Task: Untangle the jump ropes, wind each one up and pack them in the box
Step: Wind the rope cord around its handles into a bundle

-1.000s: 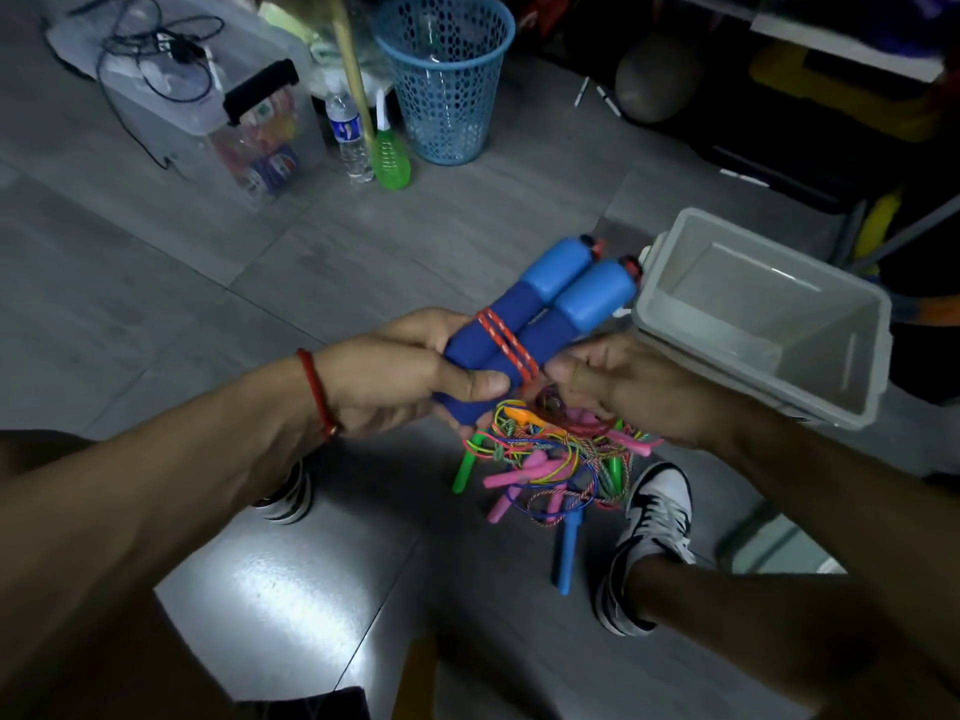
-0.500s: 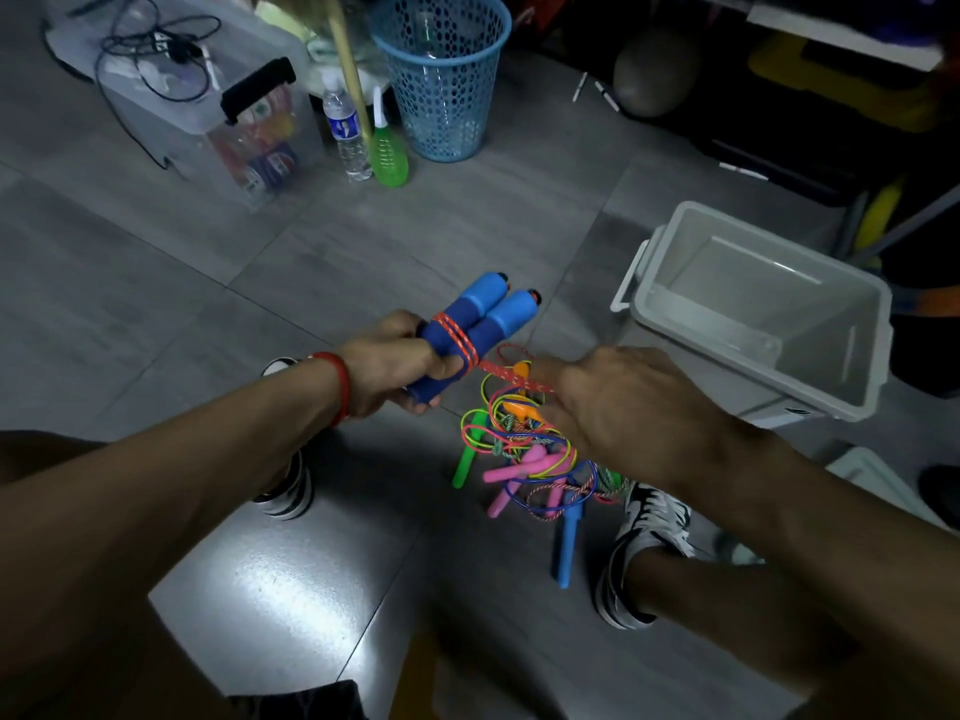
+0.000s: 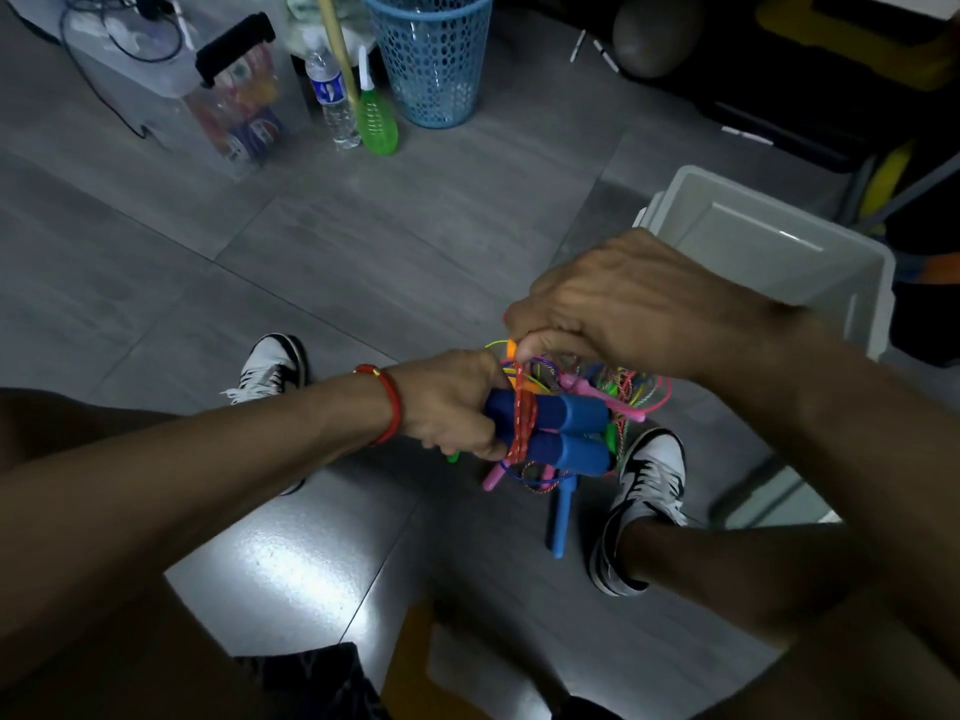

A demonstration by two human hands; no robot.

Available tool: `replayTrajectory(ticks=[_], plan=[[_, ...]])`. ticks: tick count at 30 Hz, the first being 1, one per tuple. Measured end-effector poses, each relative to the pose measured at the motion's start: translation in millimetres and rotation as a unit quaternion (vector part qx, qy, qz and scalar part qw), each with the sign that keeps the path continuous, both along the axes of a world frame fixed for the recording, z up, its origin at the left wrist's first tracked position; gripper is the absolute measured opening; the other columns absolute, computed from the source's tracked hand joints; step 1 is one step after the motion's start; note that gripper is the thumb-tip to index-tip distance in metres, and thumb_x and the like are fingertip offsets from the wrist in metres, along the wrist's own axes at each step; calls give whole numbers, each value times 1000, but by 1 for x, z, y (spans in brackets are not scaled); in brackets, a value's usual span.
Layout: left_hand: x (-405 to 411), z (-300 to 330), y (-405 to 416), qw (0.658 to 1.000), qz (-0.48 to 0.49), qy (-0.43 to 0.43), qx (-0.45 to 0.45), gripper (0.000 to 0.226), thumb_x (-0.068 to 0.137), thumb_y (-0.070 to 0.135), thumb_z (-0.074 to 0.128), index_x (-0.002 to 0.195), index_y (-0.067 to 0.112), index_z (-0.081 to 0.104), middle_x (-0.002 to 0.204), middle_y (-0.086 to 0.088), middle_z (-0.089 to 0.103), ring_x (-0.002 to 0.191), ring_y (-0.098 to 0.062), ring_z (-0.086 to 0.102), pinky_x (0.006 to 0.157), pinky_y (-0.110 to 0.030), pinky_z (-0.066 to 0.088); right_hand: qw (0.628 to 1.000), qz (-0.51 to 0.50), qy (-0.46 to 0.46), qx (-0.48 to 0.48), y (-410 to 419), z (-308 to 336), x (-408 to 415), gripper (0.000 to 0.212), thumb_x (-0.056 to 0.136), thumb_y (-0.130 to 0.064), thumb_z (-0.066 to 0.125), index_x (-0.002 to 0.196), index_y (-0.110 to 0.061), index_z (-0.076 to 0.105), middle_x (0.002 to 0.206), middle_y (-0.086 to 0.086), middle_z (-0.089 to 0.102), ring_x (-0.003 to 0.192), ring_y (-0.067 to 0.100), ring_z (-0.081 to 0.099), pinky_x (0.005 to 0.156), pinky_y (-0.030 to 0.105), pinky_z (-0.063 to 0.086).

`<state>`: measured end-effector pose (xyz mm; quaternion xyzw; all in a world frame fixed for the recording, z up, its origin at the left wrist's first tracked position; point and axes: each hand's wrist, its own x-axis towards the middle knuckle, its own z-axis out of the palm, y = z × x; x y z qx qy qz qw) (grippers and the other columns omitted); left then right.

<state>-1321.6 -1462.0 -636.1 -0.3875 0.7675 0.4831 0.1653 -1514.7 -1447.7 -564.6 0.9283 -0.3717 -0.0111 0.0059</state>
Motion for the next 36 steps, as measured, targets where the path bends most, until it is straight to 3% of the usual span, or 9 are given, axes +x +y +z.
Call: replayTrajectory(ticks=[5,10,13,19,23,25,27,30,36], plan=[[2,18,10,991,-79,104,-39,11,76,16,81,77,18,70,65,10,66,59,4,59,56,-9,40,966,-85,-102,222,-17,-25,-14,26,88,-56,62,96,-35,75,96,-12,59,88,4,59,71,30,42],[5,33,16,983,-43,177,-35,28,69,35,90,85,20,72,75,3,75,67,-4,69,64,-20,53,833,-164,-279,448,-19,-37,-25,20,84,-34,73,95,-18,80,88,-10,73,84,6,68,77,19,51],[12,42,14,974,-16,214,-68,34,66,33,93,89,20,72,78,5,75,72,-5,70,70,-27,56,774,-183,-372,479,-14,-41,-30,20,86,-25,72,103,-16,77,102,3,77,97,18,72,90,26,56],[26,41,1,949,111,286,-68,71,51,33,97,95,31,42,80,2,72,69,-12,67,63,-30,56,699,-315,-431,475,1,-82,-56,21,96,0,61,88,-17,72,77,-6,74,68,5,67,80,36,58],[28,34,0,902,225,364,52,72,60,7,90,120,13,50,86,-4,71,67,-11,65,57,-28,54,723,-266,-390,505,23,-87,-34,32,93,-26,62,62,-34,59,57,-15,48,53,4,40,52,14,42],[31,29,-4,889,252,375,79,50,67,3,86,111,9,64,79,-4,68,61,-13,58,53,-26,46,699,-220,-445,515,27,-65,-9,28,99,-24,55,76,-32,69,67,-9,60,56,11,51,53,19,44],[34,23,-8,882,267,377,95,26,73,4,82,93,9,68,68,-7,62,58,-21,49,54,-31,37,748,-192,-432,465,28,-53,-1,19,103,-16,53,106,-14,72,85,-14,72,76,5,65,71,16,49],[33,14,-10,880,289,362,102,20,76,2,80,87,7,65,61,-3,59,54,-20,45,54,-32,32,817,-243,-368,371,28,-56,1,25,106,-19,48,95,-10,68,61,-17,58,56,-1,49,61,14,38],[24,2,-14,891,339,300,37,26,78,-5,77,99,-8,61,58,0,57,48,-15,46,45,-22,36,774,-417,-372,297,40,-74,25,30,101,-30,51,80,-24,71,50,-17,54,49,-2,46,55,19,36]])
